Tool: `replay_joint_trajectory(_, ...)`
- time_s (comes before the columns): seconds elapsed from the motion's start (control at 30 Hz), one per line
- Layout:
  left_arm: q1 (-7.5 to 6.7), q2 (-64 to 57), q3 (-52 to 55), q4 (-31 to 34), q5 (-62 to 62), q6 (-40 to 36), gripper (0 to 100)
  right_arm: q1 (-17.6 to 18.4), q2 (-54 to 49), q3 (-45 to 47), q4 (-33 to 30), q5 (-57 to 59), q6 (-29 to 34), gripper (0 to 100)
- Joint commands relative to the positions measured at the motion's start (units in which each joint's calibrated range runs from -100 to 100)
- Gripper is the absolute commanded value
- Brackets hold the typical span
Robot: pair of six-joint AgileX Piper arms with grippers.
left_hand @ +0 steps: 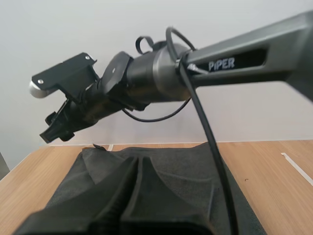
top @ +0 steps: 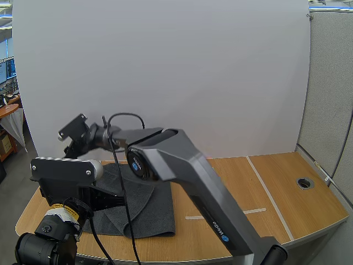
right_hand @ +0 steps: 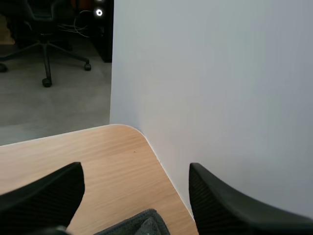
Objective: Fold the towel
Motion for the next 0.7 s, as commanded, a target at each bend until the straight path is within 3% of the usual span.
replay_joint_trajectory(0.0, -0.03, -0.35, -0.40, 0.19, -0.58, 0.13, 0, -0.65, -5.60, -0.57, -7.28, 11.91, 4.64, 100)
replay_joint_trajectory(0.17, -0.03, -0.35, -0.40, 0.19, -0.58, 0.13, 0, -0.66, -8.51, -0.57, -20.28, 22.46, 13.96, 89)
replay_joint_trajectory(0.3, -0.03, -0.35, -0.40, 0.19, -0.58, 0.13, 0, -0.90, -10.60, -0.57, -26.69, 30.42, 17.33, 58)
replay_joint_trajectory(0.4, -0.03, -0.35, -0.40, 0.19, -0.58, 0.13, 0, -1.52, -12.45, -0.57, -28.34, 35.64, 18.69, 34)
replay_joint_trajectory(0.43, -0.03, -0.35, -0.40, 0.19, -0.58, 0.13, 0, -2.00, -13.59, -0.57, -28.58, 39.38, 19.03, 21)
replay_joint_trajectory(0.53, -0.03, -0.35, -0.40, 0.19, -0.58, 0.13, 0, -3.06, -15.46, -0.57, -28.58, 44.37, 19.59, 2)
replay_joint_trajectory(0.67, -0.03, -0.35, -0.40, 0.19, -0.58, 0.13, 0, -5.94, -20.35, -0.57, -28.47, 57.37, 20.65, 0)
